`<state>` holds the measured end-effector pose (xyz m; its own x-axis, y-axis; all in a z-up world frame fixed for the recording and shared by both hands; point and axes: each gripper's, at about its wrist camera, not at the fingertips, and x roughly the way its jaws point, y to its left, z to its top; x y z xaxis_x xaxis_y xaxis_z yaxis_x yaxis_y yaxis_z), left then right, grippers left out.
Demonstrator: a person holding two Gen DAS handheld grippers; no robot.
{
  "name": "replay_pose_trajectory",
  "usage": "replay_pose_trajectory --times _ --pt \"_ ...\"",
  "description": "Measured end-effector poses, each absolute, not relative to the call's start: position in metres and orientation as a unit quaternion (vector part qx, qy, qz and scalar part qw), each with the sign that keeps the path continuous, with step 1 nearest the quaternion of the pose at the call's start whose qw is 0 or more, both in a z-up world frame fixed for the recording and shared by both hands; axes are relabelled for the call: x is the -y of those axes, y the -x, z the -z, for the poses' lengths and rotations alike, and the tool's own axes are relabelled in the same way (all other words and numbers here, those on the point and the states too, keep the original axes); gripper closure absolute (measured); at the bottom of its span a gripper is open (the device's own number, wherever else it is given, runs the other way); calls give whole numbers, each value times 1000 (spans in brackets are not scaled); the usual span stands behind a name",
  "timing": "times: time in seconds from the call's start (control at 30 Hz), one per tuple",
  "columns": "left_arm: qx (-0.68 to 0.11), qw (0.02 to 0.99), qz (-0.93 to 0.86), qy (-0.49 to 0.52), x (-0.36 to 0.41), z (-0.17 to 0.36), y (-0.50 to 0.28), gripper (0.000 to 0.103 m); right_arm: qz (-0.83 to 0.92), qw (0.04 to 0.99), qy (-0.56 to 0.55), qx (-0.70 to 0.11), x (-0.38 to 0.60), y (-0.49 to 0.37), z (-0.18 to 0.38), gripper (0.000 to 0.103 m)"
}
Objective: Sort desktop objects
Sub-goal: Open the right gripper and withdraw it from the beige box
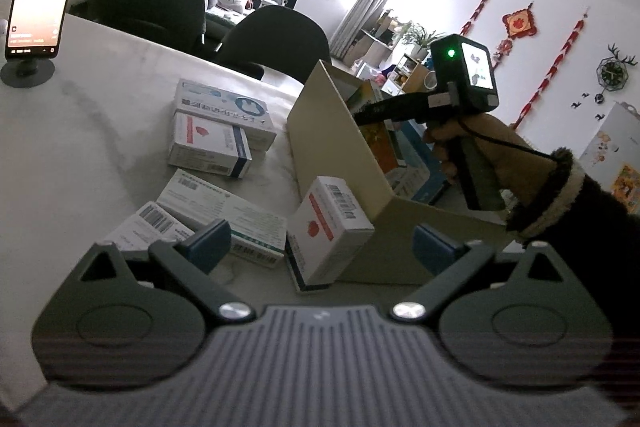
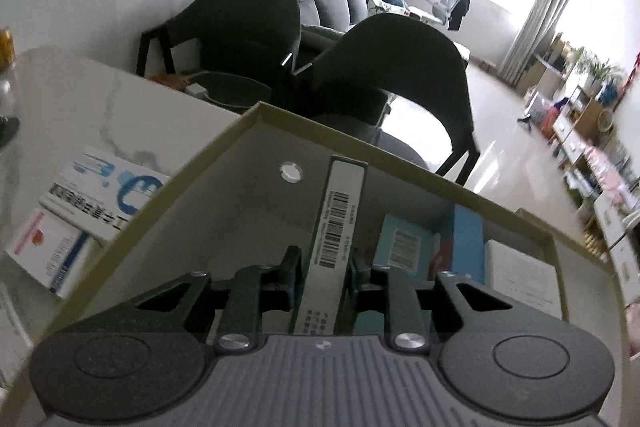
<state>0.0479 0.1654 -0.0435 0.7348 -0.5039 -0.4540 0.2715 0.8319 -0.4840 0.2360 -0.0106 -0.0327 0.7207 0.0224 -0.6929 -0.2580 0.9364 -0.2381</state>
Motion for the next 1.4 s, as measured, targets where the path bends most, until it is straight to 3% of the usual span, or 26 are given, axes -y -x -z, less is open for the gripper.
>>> replay_pose_trajectory --times 0.23,0.83,1.07,1.4 --pt "-300 909 212 200 -167 45 -50 4 -81 911 194 -356 11 -237 41 74" --pt "-306 907 209 200 -169 49 -53 4 -111 844 419 -316 -23 -216 82 58" --pt "-308 907 202 202 -173 50 -53 4 -86 800 520 -286 -31 -211 101 40" --pt "-313 907 198 200 -174 53 -56 4 -99 830 465 -292 -14 -213 88 33"
